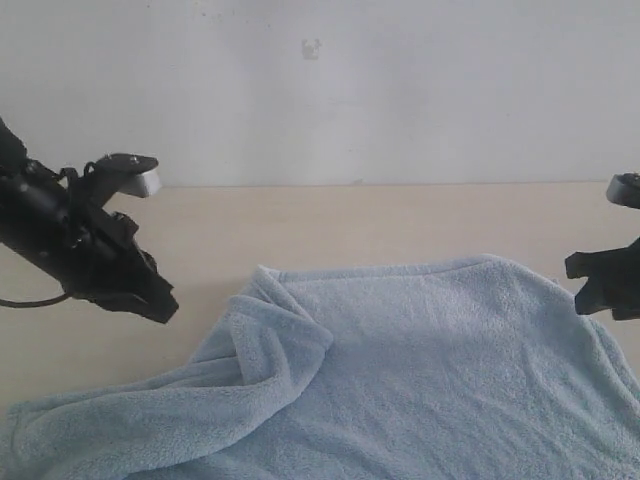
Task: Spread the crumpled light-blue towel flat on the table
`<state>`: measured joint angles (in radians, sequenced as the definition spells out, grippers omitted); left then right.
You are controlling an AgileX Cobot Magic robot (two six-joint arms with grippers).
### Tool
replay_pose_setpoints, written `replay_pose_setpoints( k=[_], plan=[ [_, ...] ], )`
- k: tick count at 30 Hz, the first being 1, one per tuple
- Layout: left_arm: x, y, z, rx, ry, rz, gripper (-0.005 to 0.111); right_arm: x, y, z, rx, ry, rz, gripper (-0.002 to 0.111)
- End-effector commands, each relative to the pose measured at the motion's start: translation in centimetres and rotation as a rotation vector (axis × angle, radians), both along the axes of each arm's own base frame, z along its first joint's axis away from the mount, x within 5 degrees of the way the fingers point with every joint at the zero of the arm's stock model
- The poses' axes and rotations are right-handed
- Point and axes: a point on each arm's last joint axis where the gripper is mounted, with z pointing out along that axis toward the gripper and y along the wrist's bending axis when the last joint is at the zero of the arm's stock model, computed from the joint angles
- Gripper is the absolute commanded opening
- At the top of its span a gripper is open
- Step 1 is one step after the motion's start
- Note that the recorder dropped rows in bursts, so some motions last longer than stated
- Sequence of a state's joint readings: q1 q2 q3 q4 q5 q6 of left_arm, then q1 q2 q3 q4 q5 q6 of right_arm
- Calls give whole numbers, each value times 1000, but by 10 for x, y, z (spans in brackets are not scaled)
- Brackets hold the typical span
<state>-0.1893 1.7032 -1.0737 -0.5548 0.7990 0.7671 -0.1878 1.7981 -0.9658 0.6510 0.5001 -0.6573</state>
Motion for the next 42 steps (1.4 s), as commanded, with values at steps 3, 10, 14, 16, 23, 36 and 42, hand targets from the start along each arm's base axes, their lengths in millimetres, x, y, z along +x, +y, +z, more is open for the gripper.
replay_pose_setpoints(
  k=[3, 10, 14, 16, 23, 36, 42],
  plan=[
    [-16, 22, 3, 254, 91, -34, 32, -20, -6, 34, -96, 49, 13, 66],
    [-32, 38, -15, 385, 248, 197, 66, -63, 3, 39, -28, 356, -4, 66],
    [-44, 41, -35, 389, 253, 203, 68, -81, 6, 21, -20, 417, -15, 66],
    [-45, 42, -43, 380, 208, 224, 68, -88, 6, 10, -29, 408, -34, 66],
    [-42, 42, -57, 348, 85, 257, 68, -97, 6, -8, -50, 366, -78, 66],
    [-35, 65, -90, 387, 165, 338, 64, -98, 8, -13, -25, 396, -88, 66],
    [-37, 65, -91, 396, 193, 333, 21, -97, 7, -21, -20, 430, -86, 31]
  ],
)
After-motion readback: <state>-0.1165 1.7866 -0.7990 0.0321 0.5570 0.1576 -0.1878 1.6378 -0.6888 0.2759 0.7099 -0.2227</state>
